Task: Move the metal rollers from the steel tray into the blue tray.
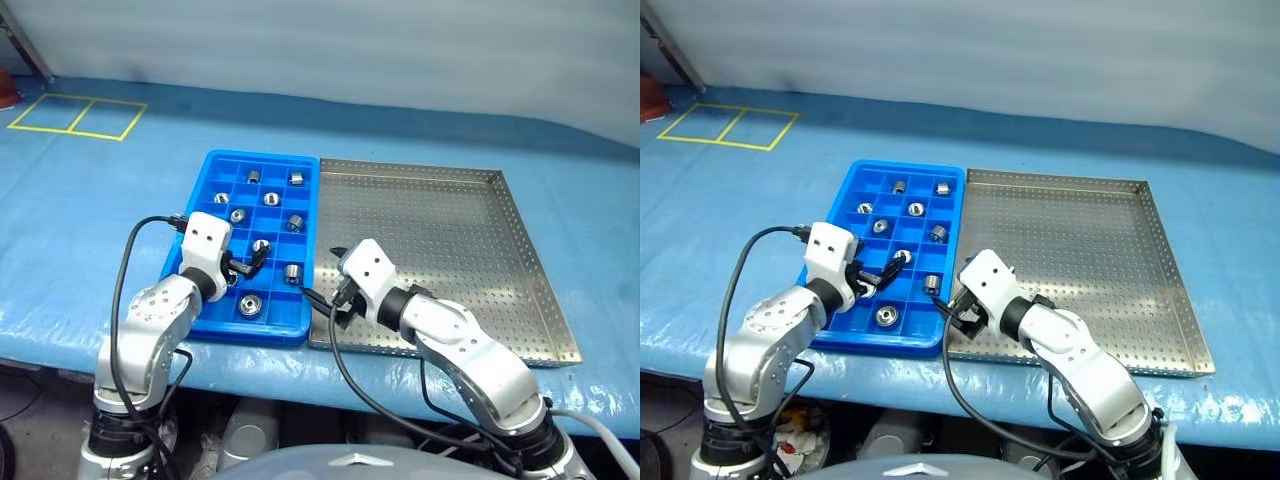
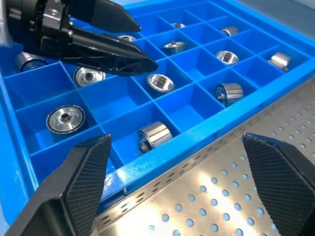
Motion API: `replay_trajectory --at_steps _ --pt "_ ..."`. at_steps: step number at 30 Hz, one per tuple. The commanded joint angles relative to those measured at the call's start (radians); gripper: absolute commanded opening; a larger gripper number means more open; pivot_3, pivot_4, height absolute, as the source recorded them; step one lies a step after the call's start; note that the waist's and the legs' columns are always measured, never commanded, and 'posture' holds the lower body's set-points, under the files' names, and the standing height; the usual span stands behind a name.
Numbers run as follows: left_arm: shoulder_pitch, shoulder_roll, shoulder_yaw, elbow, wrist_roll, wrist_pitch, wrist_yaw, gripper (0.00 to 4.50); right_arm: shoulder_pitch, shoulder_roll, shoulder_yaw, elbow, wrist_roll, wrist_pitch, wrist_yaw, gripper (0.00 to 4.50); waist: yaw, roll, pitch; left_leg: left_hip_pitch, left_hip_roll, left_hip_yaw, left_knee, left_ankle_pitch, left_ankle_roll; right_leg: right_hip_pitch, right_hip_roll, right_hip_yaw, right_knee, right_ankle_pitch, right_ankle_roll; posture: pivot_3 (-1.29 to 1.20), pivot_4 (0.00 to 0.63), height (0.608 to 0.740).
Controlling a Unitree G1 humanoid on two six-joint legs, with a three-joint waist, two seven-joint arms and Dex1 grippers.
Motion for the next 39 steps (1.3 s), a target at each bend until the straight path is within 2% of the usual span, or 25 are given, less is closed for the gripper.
replay_trajectory --at_steps 1,9,17,27,39 --pt "-0.037 0.028 -0.036 0.014 -0.021 -0.110 -0.078 4.44 0.034 -0.018 -0.062 -0.064 -0.009 0.010 -0.022 4.50 -0.007 0.000 0.000 0.000 0.000 0.000 0.000 0.000 0.000 0.000 0.000 0.000 0.000 0.000 0.000 0.17 0.150 0.740" --pt "-0.133 0.038 -0.094 0.157 -0.026 -0.259 -0.182 4.44 0.146 -0.021 -0.177 -0.121 -0.022 0.032 -0.087 4.50 -0.046 0.000 0.000 0.000 -0.001 0.001 -0.002 0.000 0.000 0.000 0.000 0.000 -0.001 0.000 0.000 0.05 0.150 0.740" --pt "-0.152 0.002 -0.141 0.267 0.001 -0.404 -0.221 4.44 0.251 0.048 -0.267 -0.170 -0.035 0.056 -0.175 4.50 -0.090 0.000 0.000 0.001 -0.001 0.002 -0.003 0.000 0.000 0.000 0.000 0.001 -0.001 -0.002 0.003 -0.01 0.150 0.740" --pt "-0.124 -0.011 -0.146 0.258 -0.012 -0.379 -0.210 4.44 0.281 0.101 -0.236 -0.163 -0.053 0.058 -0.220 4.50 -0.107 0.000 0.000 0.002 0.000 0.002 -0.003 0.000 0.000 0.000 0.001 0.003 0.000 -0.002 0.005 0.01 0.150 0.740" --pt "-0.100 -0.006 -0.145 0.230 -0.021 -0.350 -0.193 4.44 0.278 0.102 -0.207 -0.149 -0.062 0.062 -0.216 4.50 -0.106 0.000 0.000 0.002 0.000 0.002 -0.003 0.000 0.000 0.000 0.001 0.003 0.001 -0.002 0.005 0.03 0.150 0.740"
